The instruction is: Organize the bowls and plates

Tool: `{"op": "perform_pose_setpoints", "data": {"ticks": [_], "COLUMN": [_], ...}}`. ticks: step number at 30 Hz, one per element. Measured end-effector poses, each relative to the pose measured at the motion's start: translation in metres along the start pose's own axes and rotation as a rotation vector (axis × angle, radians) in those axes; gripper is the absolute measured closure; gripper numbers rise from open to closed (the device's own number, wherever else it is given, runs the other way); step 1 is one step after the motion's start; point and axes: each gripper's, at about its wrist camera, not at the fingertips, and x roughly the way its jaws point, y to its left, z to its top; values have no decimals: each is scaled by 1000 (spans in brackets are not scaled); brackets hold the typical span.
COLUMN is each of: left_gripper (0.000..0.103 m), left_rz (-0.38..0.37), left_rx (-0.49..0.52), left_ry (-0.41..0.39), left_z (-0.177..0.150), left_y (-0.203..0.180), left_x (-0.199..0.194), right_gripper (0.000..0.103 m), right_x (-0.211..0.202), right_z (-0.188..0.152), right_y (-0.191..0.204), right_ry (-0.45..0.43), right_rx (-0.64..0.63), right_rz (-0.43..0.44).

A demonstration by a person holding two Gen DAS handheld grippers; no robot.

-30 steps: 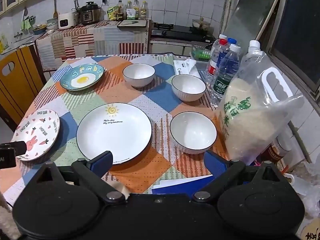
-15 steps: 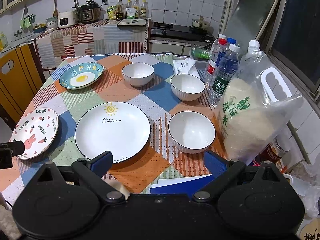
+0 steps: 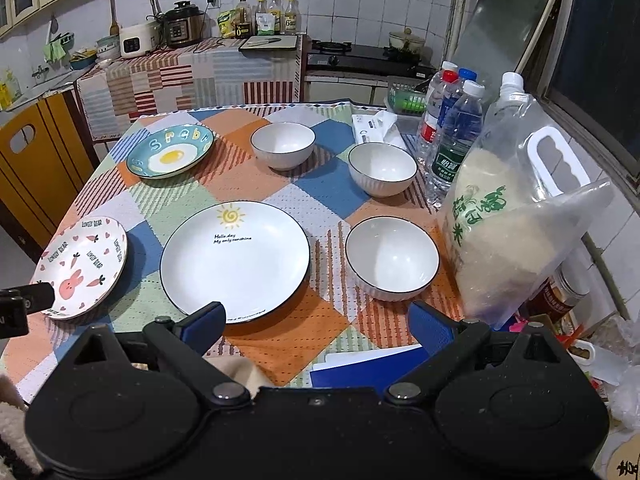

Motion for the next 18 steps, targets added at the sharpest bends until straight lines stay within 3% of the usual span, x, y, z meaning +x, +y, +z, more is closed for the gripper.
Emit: {"op": "perform_pose_setpoints", "data": {"ticks": [18], "left_gripper": [0], "left_rz": [-33], "left_rx": [8], "left_ry": [-11], "left_z": [-8], "left_y": [-5], "left_x": [0], "right_gripper": [4], "right_x": [3], "right_z": [-4], "right_y": [-10], "right_ry": [-32], "right_rx": [10], "right_rz": [6]}}
